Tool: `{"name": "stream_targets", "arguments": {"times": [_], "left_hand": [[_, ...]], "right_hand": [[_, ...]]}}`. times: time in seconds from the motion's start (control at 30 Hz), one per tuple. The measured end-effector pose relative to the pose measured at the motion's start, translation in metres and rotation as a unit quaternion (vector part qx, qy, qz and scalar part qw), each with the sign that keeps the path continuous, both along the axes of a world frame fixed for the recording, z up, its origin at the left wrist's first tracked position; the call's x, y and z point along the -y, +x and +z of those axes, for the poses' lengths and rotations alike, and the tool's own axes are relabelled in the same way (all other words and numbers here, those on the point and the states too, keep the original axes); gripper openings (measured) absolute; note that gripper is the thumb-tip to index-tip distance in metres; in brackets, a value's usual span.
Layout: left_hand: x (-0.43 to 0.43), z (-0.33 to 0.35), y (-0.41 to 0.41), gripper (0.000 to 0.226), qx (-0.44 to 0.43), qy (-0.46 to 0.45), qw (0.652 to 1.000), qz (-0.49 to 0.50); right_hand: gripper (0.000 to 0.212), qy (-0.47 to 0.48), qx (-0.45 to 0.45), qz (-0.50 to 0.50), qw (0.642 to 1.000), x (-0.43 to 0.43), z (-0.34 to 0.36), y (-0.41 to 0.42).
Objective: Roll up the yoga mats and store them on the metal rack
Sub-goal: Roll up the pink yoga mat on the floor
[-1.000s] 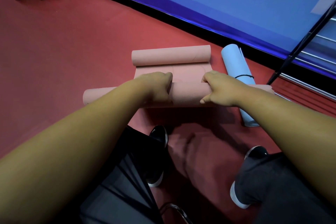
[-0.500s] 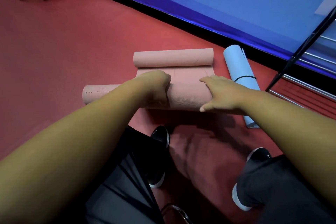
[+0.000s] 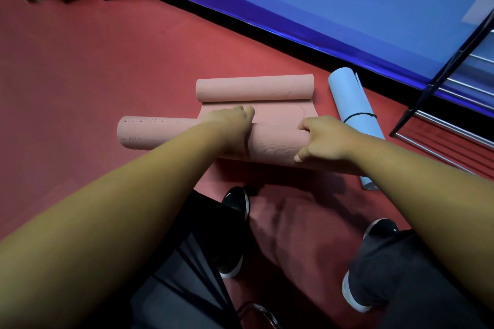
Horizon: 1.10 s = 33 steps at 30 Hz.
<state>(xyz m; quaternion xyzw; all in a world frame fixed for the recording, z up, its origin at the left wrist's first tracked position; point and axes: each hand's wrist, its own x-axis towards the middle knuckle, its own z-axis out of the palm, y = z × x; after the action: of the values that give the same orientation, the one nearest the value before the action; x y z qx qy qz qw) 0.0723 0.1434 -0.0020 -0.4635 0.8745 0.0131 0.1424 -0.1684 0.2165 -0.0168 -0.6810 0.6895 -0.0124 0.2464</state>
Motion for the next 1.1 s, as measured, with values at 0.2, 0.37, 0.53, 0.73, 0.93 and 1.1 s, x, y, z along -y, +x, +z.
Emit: {"name": "stream_targets", "arguments": {"times": [0.2, 0.37, 0.53, 0.73, 0.93, 1.1], "left_hand": [[0.004, 0.012, 0.005, 0.057, -0.023, 0.048, 0.998, 0.025], [0.007, 0.010, 0.006, 0.050, -0.023, 0.085, 0.995, 0.039], [0.015, 0.002, 0.012, 0.077, 0.024, 0.142, 0.989, 0.041], [0.013, 0.000, 0.011, 0.097, 0.044, 0.085, 0.995, 0.020], [0.015, 0.005, 0.009, 0.069, 0.007, 0.095, 0.995, 0.016], [0.018, 0.006, 0.007, 0.062, 0.015, 0.120, 0.992, 0.020]], "right_hand": [[0.097, -0.020, -0.110, 0.066, 0.991, -0.002, 0.003, 0.004], [0.110, -0.036, -0.123, 0.045, 0.991, -0.005, 0.000, 0.012], [0.111, 0.010, -0.037, 0.008, 0.999, -0.002, 0.012, 0.010], [0.078, 0.062, 0.002, -0.007, 0.998, 0.002, 0.018, 0.008], [0.110, 0.014, -0.096, 0.058, 0.994, 0.001, 0.006, 0.008], [0.121, -0.053, -0.140, 0.069, 0.986, -0.002, -0.005, 0.017]]}}
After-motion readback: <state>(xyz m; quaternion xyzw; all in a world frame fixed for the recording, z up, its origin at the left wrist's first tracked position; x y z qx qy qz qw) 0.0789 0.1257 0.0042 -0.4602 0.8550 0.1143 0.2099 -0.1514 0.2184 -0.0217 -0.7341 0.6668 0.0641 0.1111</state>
